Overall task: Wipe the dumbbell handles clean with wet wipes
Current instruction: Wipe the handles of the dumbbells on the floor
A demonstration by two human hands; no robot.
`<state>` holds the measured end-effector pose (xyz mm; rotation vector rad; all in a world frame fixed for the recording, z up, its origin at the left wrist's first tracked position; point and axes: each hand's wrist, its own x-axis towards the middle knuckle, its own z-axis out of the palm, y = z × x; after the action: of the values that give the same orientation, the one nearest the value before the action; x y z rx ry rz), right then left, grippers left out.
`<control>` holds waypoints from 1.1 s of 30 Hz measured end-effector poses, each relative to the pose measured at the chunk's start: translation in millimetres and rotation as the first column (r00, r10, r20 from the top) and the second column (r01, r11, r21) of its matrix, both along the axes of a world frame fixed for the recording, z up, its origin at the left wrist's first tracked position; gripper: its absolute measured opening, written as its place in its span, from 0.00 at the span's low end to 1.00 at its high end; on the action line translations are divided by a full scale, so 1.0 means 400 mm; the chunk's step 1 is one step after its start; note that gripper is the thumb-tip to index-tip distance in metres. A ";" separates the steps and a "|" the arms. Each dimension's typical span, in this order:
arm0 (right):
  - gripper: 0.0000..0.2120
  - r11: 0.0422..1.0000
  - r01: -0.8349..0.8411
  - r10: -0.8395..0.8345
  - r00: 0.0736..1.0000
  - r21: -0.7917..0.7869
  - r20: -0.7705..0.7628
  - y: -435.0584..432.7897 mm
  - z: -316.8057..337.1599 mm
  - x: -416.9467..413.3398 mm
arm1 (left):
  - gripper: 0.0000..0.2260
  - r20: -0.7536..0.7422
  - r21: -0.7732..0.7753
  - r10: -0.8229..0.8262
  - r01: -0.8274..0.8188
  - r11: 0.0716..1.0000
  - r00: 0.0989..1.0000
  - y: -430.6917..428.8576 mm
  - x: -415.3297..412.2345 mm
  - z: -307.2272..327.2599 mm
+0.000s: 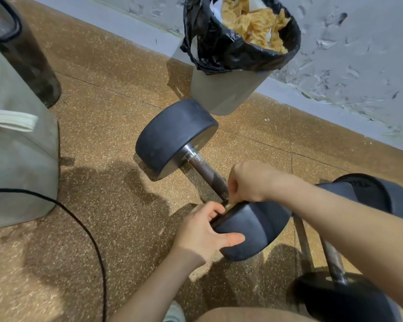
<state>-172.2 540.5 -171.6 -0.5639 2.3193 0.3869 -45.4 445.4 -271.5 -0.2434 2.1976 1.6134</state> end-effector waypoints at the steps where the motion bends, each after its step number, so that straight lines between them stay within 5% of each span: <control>1: 0.12 1.000 -0.021 0.021 0.997 -0.003 0.081 0.008 0.024 -0.005 | 0.21 -0.008 -0.028 -0.018 0.018 0.999 1.000 0.001 -0.006 0.007; 6: 0.23 0.965 -0.214 0.157 0.932 0.148 0.328 -0.009 0.065 0.050 | 0.21 -0.008 -0.053 -0.006 0.006 0.999 1.000 0.014 -0.021 0.025; 10: 0.27 0.902 -0.344 0.247 0.907 0.259 0.341 -0.059 0.015 0.097 | 0.13 0.208 0.261 -0.034 -0.022 0.965 0.978 -0.054 -0.014 -0.002; 14: 0.28 0.886 -0.370 0.273 0.904 0.281 0.329 -0.061 0.041 0.101 | 0.13 0.178 0.243 -0.007 -0.037 0.969 0.984 -0.067 0.010 -0.014; 24: 0.20 0.941 -0.160 0.090 0.968 0.299 0.234 -0.050 0.037 0.011 | 0.15 0.019 0.019 -0.030 0.029 0.999 0.999 -0.015 -0.028 -0.022; 29: 0.09 0.986 -0.013 -0.011 0.989 0.165 0.146 0.010 -0.030 -0.053 | 0.05 0.016 0.067 0.196 -0.197 0.978 0.980 0.011 -0.073 -0.014; 33: 0.10 0.995 0.068 -0.065 0.997 0.075 -0.035 0.003 -0.096 -0.071 | 0.04 0.055 -0.008 0.266 -0.265 0.964 0.963 0.039 -0.106 -0.019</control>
<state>-200.8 541.8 -210.1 -0.4454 2.3368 0.4536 -87.7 460.8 -278.9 -0.5995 2.1971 1.7191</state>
